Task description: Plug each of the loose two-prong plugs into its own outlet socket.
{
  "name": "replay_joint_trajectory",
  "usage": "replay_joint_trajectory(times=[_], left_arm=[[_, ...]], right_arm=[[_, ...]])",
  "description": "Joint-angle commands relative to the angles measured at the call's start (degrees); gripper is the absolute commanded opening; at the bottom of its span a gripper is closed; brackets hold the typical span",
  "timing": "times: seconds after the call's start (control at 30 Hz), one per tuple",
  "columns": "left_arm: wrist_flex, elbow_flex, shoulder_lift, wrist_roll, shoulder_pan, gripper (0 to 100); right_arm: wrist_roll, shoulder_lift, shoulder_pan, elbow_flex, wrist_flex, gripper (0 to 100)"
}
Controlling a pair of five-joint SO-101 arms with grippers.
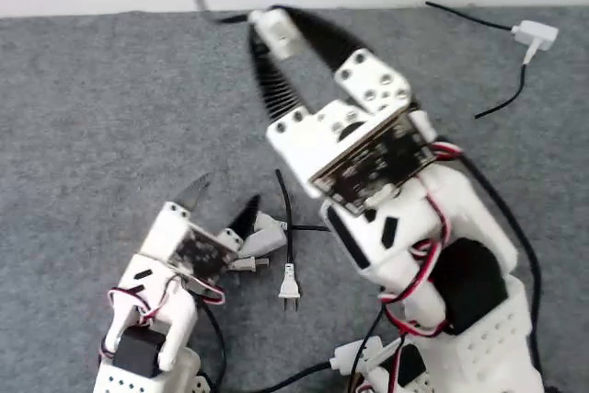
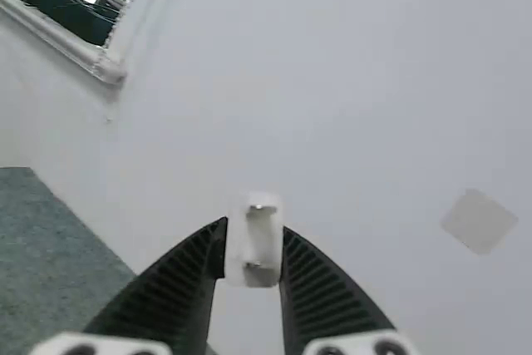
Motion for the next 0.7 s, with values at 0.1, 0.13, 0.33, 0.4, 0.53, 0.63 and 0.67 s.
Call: replay_joint_trajectory(times=[0.1, 0.13, 0.33, 0.4, 0.53, 0.63, 0.67], left_arm=[[-6.68, -6.81, -0.18, -8.44, 7.56, 25], [-7.3, -7.08, -0.18, -10.02, 7.47, 25], [-10.64, -7.08, -0.18, -12.48, 3.96, 25], [-10.73, -7.25, -0.35, -10.9, 3.16, 25], [-10.2, -6.02, -0.09, -6.51, 3.25, 25], [-8.0, -5.32, -0.26, -6.33, 3.08, 25], [-6.24, -5.41, -0.35, -6.33, 2.73, 25]], right_arm=[[-0.44, 5.32, -3.21, -2.46, 1.01, 0.9], [-0.44, 6.11, -3.21, -2.46, 1.63, 0.9], [-0.44, 8.92, -7.78, -2.46, 6.2, 0.9], [-0.44, 9.01, -8.92, -2.46, 7.6, 0.9], [2.2, 9.1, -9.01, -2.46, 8.75, 0.9], [4.66, 9.8, -8.66, -2.02, 13.23, 0.9], [5.54, 9.8, -8.57, -1.58, 14.9, 0.9]])
